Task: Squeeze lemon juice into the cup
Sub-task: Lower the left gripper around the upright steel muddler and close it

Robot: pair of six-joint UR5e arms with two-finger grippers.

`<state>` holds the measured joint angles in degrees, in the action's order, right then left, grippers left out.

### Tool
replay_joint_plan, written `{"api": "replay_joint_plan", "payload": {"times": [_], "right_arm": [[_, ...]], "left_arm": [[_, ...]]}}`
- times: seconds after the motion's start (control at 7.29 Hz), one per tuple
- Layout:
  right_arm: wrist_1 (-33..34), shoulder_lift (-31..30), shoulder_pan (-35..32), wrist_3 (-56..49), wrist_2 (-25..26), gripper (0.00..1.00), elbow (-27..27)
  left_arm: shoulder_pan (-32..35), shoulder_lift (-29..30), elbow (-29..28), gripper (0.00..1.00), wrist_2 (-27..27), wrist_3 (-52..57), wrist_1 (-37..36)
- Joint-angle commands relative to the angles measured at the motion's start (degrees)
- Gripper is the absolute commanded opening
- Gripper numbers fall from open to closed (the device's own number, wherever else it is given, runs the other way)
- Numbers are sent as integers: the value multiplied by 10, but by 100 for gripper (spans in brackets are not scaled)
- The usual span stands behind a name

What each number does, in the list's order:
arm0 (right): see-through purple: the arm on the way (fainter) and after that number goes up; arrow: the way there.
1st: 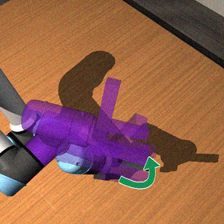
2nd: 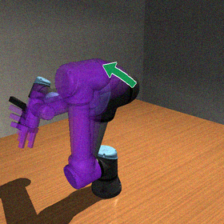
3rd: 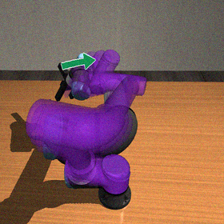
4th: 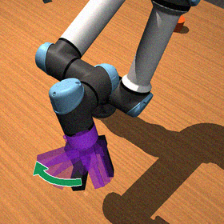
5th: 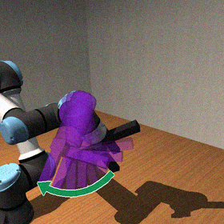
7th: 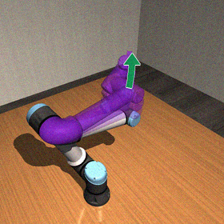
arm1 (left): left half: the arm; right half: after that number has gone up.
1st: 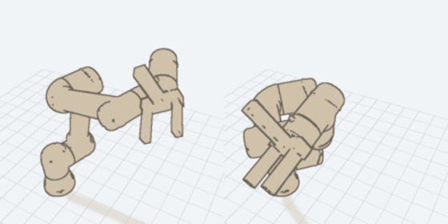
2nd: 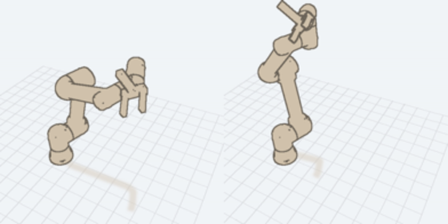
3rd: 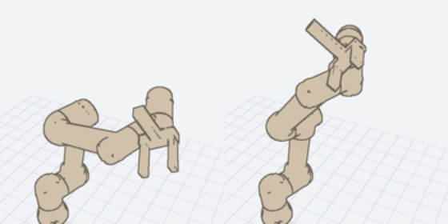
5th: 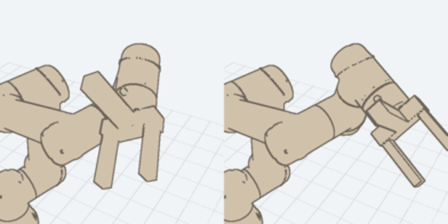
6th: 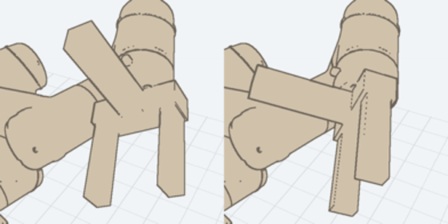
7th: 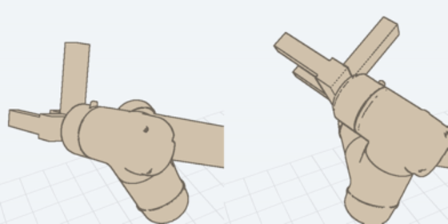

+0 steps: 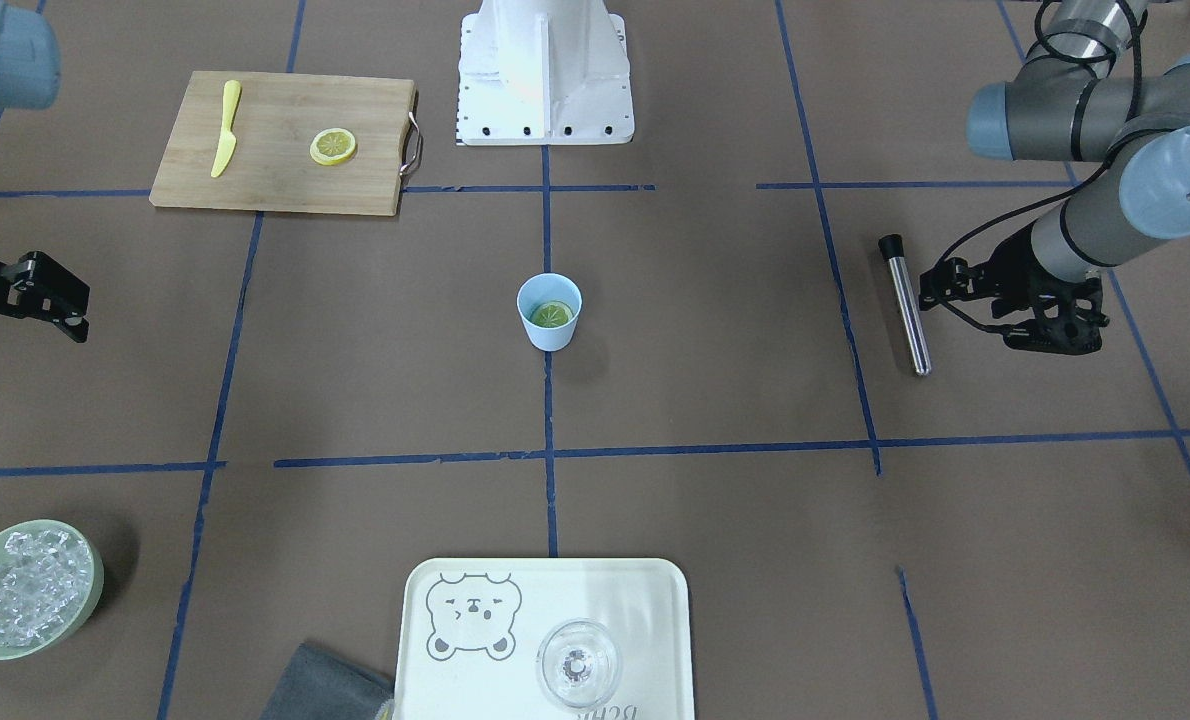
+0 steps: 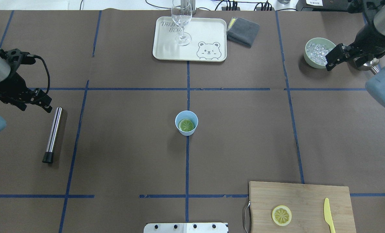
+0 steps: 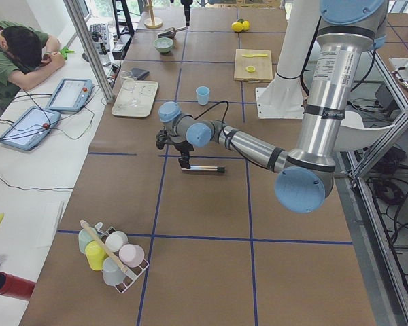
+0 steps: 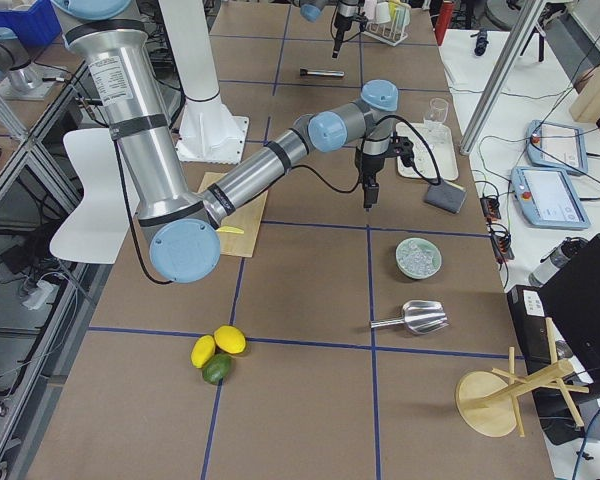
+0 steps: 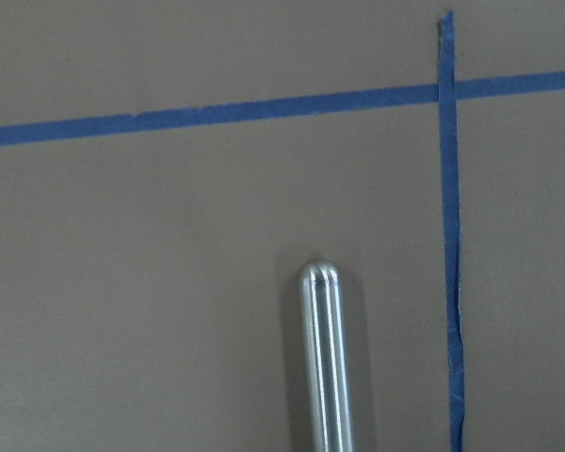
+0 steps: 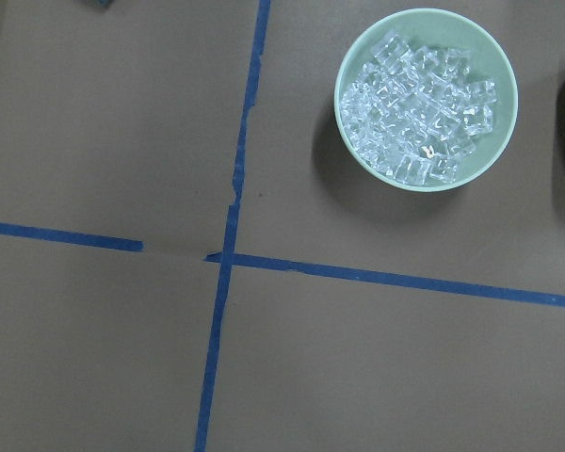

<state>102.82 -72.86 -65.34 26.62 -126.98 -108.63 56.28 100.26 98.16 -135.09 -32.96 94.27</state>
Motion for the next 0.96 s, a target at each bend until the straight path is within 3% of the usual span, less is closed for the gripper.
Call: {"api": "replay_joint_plan", "payload": {"times": [0.0, 0.82], "right_arm": [[-1, -9, -7, 5, -4, 100, -3], [-1, -9, -15, 6, -17, 100, -4]], "left_arm": [[-9, 17, -31, 100, 0, -13, 8], [-42, 28, -80, 100, 1, -22, 31]]}}
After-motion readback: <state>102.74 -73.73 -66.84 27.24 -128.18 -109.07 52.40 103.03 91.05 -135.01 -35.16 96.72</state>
